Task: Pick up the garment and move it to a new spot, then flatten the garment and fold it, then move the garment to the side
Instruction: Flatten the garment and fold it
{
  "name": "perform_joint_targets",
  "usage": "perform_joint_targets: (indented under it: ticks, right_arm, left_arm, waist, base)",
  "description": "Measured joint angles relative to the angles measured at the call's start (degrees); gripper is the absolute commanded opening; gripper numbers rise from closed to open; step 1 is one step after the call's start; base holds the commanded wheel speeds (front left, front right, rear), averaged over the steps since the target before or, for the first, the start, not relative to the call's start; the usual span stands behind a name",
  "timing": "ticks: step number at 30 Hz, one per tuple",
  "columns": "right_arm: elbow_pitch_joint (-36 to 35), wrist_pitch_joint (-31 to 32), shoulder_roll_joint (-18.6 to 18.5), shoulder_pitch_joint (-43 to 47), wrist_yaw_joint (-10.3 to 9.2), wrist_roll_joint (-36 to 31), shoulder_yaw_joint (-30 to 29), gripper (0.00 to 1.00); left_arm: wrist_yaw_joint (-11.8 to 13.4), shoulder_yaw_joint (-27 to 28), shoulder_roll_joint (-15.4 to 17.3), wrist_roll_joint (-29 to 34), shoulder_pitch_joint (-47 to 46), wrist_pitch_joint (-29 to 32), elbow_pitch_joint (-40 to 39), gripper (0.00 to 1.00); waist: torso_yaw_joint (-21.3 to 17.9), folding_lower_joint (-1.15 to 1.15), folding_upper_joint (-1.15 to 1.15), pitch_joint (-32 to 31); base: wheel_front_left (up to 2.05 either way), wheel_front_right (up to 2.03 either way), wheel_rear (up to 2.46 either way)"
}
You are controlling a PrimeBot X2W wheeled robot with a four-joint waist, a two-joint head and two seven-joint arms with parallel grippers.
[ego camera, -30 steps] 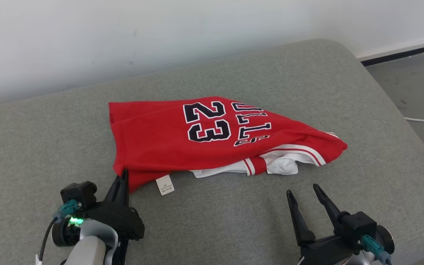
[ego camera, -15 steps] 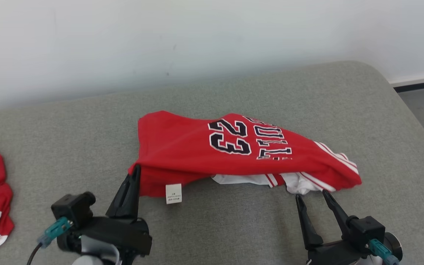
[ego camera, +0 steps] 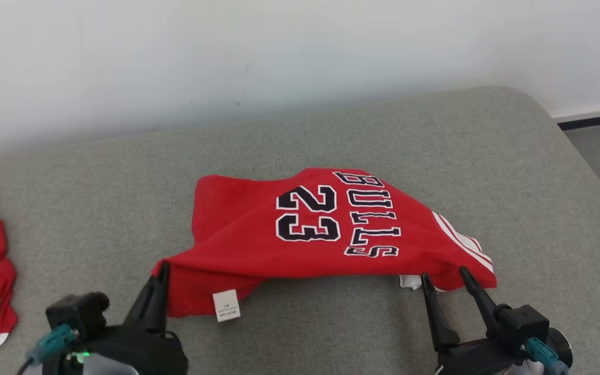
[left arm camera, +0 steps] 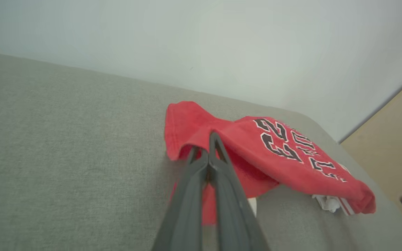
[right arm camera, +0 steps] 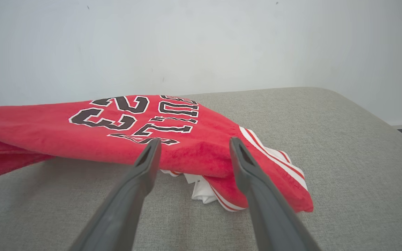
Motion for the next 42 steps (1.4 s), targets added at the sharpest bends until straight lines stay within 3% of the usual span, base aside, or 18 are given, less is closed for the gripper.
perform_joint_targets:
  ticks: [11,12,13,15,21,26,32,37,42]
  right_arm:
    - [-0.3,0.1,0.0,-3.8,0.00,-0.1,3.1,1.00]
    - [-0.2,0.1,0.0,-3.9,0.00,-0.1,3.1,1.00]
    - [-0.2,0.1,0.0,-4.1,0.00,-0.1,3.0,1.00]
    - [0.0,-0.1,-0.1,-4.2,0.00,-0.1,2.7,1.00]
    - [0.6,-0.2,-0.1,-3.8,0.00,-0.3,1.4,1.00]
    - [0.9,-0.1,-0.1,-2.8,0.00,-0.3,0.5,1.00]
    - [0.6,0.3,-0.1,-0.8,0.00,-0.5,-1.2,1.00]
    - [0.0,0.9,-0.1,0.5,0.00,-0.7,-2.4,1.00]
    - [-0.3,1.2,-0.1,1.7,0.00,-0.9,-2.7,1.00]
  left_arm:
    - [0.3,0.7,3.4,4.4,-13.1,-3.9,22.8,0.00]
    - [0.2,0.8,3.5,4.4,-13.7,-4.6,24.2,0.05]
    - [0.2,0.8,3.6,4.6,-14.3,-5.3,25.5,0.42]
    - [-0.3,0.4,3.9,5.1,-15.1,-6.8,27.8,0.99]
    - [-1.2,-0.2,3.5,5.8,-15.7,-12.7,32.1,1.00]
    - [-0.5,0.6,2.5,6.2,-13.0,-16.7,30.2,1.00]
    - [0.8,2.9,0.8,8.4,-5.6,-17.4,20.8,1.00]
    - [0.3,6.0,-1.2,12.2,1.2,-17.6,9.5,1.00]
    - [-0.6,7.8,-3.1,15.5,7.7,-17.6,3.0,1.00]
  waist:
    - [-2.8,0.01,0.00,4.1]
    - [-3.1,0.01,0.00,4.4]
    - [-3.3,0.01,0.00,4.8]
    - [-3.7,0.01,0.01,5.4]
    - [-3.2,0.01,0.00,5.6]
    - [-1.9,0.01,0.00,3.7]
    - [-0.3,0.01,0.00,0.5]
    - [1.2,0.00,0.00,-1.8]
    - [2.2,0.00,0.00,-3.6]
  base:
    - [0.00,0.00,0.00]
    - [0.00,0.00,0.00]
    - [0.00,0.00,0.00]
    - [0.00,0.00,0.00]
    - [0.00,0.00,0.00]
    - [0.00,0.00,0.00]
    - [0.00,0.00,0.00]
    - [0.00,0.00,0.00]
    - [0.00,0.00,0.00]
